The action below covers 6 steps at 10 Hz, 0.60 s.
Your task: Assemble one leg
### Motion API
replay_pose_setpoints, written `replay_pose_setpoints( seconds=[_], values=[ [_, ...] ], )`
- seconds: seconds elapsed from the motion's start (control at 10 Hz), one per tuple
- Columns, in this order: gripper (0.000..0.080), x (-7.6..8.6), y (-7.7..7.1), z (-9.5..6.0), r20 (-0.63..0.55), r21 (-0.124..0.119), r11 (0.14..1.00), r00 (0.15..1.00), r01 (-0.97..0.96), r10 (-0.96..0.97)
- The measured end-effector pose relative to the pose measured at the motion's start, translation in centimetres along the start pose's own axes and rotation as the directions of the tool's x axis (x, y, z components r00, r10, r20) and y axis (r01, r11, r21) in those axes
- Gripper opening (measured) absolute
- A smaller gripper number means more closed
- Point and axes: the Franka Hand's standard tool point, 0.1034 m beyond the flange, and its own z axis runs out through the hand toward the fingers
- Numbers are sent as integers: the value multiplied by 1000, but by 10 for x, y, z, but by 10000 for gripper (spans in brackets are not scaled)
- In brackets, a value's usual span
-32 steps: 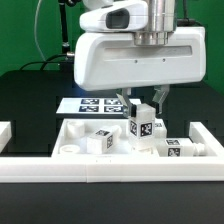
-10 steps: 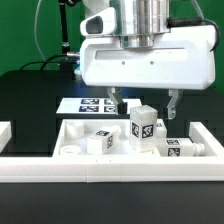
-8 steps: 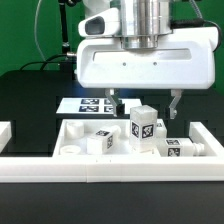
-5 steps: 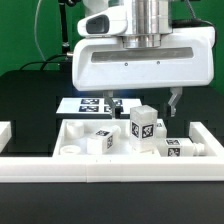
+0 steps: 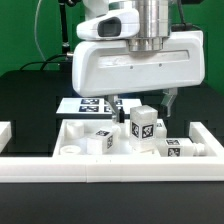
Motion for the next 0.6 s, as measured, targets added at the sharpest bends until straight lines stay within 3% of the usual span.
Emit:
replay_pose_setpoints(
  seconds=[0.2, 0.5, 0.6],
  values=[
    [282, 0, 0, 0, 0, 0, 1000, 1000, -2, 2],
    [286, 0, 0, 0, 0, 1, 1000, 1000, -14, 14],
    [286, 0, -1, 1, -1, 7, 991, 991, -132, 132]
  ],
)
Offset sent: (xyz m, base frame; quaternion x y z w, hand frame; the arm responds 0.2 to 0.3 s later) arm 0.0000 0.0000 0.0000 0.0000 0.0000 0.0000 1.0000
